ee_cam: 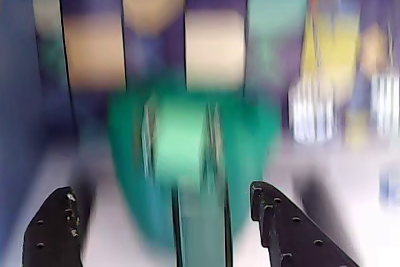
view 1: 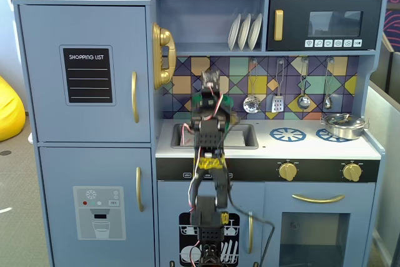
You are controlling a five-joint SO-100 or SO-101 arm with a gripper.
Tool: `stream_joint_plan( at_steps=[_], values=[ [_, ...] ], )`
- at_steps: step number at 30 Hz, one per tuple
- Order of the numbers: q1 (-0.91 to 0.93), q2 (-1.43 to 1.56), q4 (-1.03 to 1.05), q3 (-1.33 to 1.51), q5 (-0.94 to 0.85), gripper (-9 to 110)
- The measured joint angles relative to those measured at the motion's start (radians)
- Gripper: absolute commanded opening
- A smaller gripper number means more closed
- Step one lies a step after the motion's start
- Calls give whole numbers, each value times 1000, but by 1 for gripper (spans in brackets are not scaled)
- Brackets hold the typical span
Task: Pick up the lid from the counter and put it on the green recipient
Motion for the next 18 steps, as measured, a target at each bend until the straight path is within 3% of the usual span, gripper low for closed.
stream_joint_plan(
  at_steps=[4,12,18],
  values=[
    [18,152,193,227,40,2],
    [8,301,268,853,69,1],
    [-32,448,436,1100,161,1]
  ],
)
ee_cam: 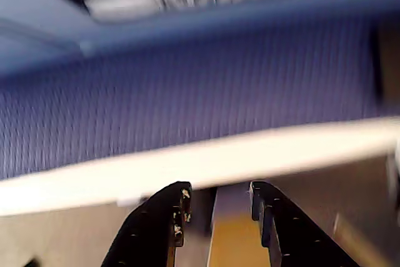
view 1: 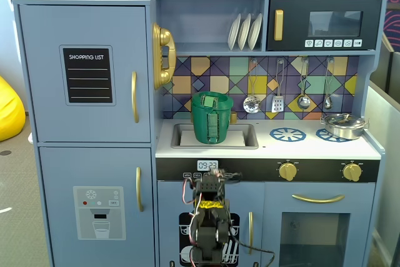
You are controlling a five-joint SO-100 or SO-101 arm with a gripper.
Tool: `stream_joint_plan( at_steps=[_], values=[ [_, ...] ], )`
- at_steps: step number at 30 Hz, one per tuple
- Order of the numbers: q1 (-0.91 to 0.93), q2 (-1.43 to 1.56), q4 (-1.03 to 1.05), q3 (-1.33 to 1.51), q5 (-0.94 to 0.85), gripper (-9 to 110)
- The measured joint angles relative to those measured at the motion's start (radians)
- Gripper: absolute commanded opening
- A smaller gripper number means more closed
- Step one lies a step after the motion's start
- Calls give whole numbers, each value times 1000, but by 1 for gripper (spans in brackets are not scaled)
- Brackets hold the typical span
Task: Pick up the lid from the counter and put it on the green recipient
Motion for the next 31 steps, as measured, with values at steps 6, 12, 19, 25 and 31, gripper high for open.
stream_joint_plan(
  at_steps=[6,12,19,25,31],
  values=[
    [-9,110,97,63,15,2],
    [-26,120,100,66,49,2],
    [-28,120,101,67,-5,2],
    [-28,120,107,69,-31,2],
    [-28,120,107,71,-31,2]
  ],
)
